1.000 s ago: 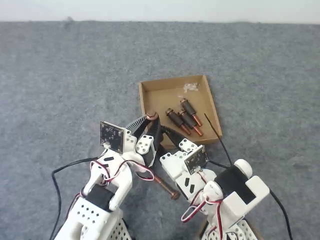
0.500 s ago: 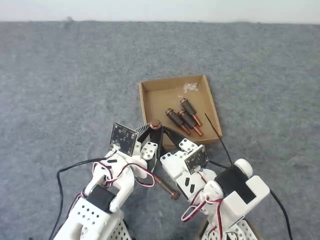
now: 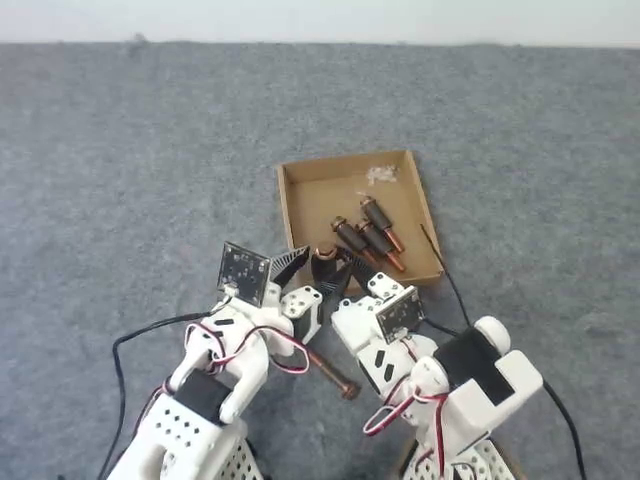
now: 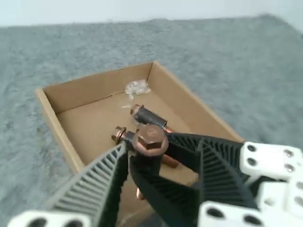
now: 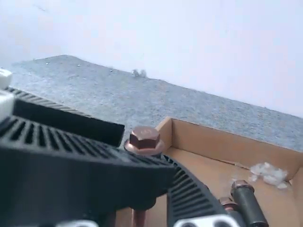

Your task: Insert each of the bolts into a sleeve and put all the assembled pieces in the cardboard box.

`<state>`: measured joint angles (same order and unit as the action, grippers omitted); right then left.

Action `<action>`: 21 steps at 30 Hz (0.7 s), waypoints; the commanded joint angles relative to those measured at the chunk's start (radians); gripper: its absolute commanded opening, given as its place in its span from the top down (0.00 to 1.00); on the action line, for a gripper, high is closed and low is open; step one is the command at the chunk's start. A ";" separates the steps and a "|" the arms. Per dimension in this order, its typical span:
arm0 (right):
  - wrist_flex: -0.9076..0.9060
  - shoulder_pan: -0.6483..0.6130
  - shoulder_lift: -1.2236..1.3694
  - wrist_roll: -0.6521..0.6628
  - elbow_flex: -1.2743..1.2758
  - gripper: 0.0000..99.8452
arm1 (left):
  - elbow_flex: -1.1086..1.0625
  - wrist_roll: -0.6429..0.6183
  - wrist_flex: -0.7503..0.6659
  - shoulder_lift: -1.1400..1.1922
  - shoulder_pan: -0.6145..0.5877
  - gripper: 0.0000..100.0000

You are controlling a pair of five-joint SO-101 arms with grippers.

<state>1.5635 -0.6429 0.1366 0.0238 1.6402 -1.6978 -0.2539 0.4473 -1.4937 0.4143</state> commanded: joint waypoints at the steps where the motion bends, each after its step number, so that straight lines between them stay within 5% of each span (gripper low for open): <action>1: 0.012 0.012 -0.016 -0.008 0.002 0.99 | 0.007 -0.028 -0.060 -0.011 -0.048 0.77; 14: 0.012 0.022 -0.018 -0.008 0.000 0.99 | 0.127 -0.127 0.031 -0.011 -0.094 0.78; 21: 0.012 0.024 -0.015 -0.008 0.000 0.99 | 0.125 -0.133 -0.015 -0.011 -0.275 1.00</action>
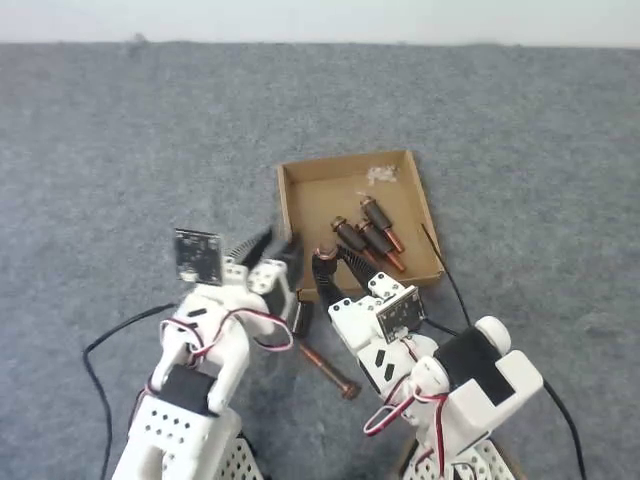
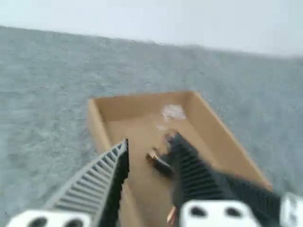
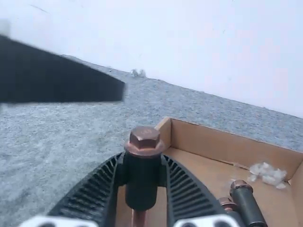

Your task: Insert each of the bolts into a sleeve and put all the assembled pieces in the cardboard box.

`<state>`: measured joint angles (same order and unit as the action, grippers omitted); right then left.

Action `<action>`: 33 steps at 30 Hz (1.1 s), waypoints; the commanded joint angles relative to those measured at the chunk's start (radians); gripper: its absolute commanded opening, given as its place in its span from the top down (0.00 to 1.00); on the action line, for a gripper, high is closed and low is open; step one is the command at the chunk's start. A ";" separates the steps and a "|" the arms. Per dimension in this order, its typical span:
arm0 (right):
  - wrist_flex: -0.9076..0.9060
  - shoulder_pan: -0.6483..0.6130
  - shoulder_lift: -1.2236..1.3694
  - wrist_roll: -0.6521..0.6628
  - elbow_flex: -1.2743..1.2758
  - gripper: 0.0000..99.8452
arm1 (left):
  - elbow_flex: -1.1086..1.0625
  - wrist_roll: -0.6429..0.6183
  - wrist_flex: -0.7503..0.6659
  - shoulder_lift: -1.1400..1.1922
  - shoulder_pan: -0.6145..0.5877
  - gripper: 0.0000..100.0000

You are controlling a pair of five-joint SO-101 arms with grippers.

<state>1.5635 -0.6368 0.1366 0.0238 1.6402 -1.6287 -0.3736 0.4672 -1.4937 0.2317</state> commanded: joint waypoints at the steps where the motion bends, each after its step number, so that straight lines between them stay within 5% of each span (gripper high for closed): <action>1: 0.012 0.018 -0.013 -0.008 0.000 0.99 | 0.050 -0.014 -0.035 -0.011 -0.114 0.98; 11: 0.012 0.070 -0.019 -0.002 0.011 0.99 | -0.064 -0.008 -0.011 -0.005 -0.322 0.99; 20: -0.010 0.136 -0.110 -0.006 0.014 0.99 | -0.064 0.135 0.169 -0.006 -0.339 0.99; 33: -0.615 0.150 -0.573 -0.008 0.011 0.99 | -0.064 0.100 0.170 -0.003 -0.334 0.99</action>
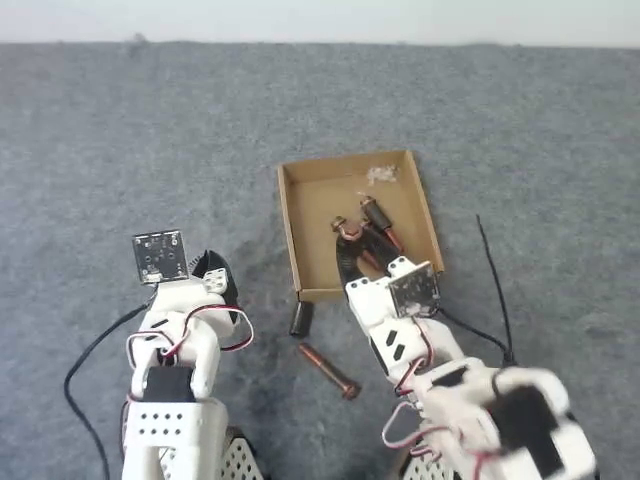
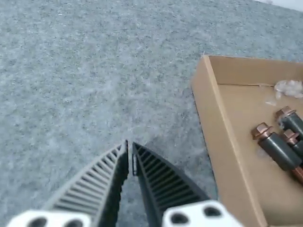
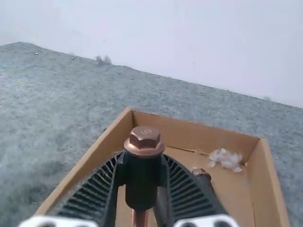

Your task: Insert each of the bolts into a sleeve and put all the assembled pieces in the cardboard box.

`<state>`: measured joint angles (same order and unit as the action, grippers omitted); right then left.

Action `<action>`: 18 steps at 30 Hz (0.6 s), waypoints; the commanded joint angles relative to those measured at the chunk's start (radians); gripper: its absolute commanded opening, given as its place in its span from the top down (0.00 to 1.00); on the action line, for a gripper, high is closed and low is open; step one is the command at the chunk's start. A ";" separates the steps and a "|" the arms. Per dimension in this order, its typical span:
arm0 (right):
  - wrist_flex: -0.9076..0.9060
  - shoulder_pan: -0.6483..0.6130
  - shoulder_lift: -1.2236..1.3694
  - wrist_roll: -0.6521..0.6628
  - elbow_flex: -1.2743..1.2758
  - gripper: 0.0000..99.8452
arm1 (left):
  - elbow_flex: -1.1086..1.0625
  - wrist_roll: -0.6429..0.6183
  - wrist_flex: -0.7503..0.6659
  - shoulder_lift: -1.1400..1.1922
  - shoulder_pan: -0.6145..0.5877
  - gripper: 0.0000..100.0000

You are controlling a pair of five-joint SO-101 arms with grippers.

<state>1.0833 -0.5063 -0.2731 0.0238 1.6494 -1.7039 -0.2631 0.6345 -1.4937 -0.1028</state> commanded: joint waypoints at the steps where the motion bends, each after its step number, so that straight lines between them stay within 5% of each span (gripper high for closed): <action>1: -0.202 0.019 -0.214 -0.008 0.002 0.99 | 0.013 -0.011 0.003 -0.003 0.000 0.99; 10: -0.837 0.021 -0.529 -0.009 -0.104 0.99 | 0.036 -0.003 0.058 -0.002 0.002 0.99; 18: -1.026 0.073 -0.553 -0.009 -0.273 0.99 | 0.050 0.040 0.104 -0.002 0.028 0.99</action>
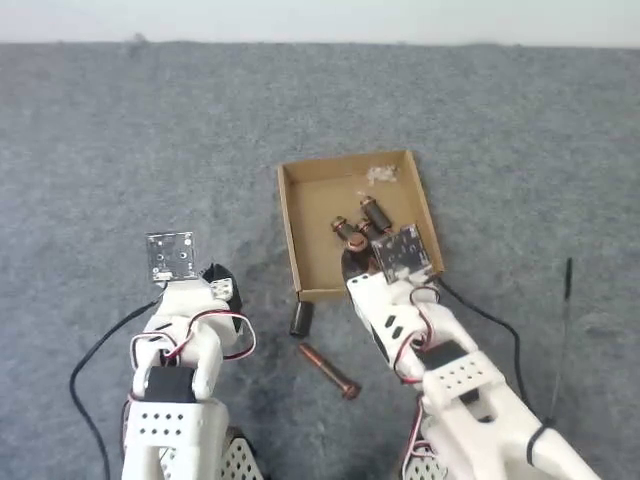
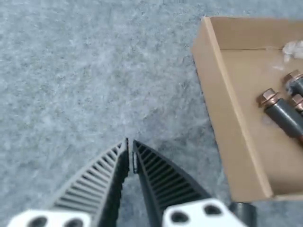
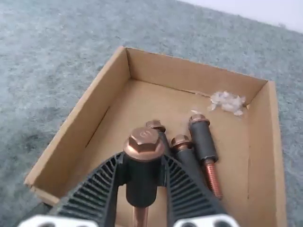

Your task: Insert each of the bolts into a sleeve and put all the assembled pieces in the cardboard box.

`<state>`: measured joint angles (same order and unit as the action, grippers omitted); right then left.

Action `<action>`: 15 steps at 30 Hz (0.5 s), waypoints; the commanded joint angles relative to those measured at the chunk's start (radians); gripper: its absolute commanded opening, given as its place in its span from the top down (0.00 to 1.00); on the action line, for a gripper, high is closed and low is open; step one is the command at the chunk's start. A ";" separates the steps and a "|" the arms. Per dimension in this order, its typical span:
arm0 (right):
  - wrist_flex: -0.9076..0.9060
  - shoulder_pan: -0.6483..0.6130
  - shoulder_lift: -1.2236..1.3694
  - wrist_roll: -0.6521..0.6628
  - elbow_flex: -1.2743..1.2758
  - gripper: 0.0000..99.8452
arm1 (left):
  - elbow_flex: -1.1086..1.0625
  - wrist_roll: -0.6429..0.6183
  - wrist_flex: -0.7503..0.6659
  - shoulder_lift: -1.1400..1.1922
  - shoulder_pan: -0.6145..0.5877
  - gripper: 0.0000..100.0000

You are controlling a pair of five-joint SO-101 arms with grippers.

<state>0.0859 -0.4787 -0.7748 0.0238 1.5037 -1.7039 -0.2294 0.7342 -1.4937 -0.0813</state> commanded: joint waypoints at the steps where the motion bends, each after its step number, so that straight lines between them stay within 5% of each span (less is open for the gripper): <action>1: -0.044 0.062 -0.050 -0.009 -0.157 0.99 | 0.050 0.008 0.005 -0.002 0.006 0.99; 15: -0.407 0.120 0.154 -0.002 -0.598 0.99 | 0.073 0.041 0.066 0.000 0.009 0.99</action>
<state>-0.2608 -0.3836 -0.6981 0.0238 1.0633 -1.6840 -0.2018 0.7971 -1.4937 -0.0813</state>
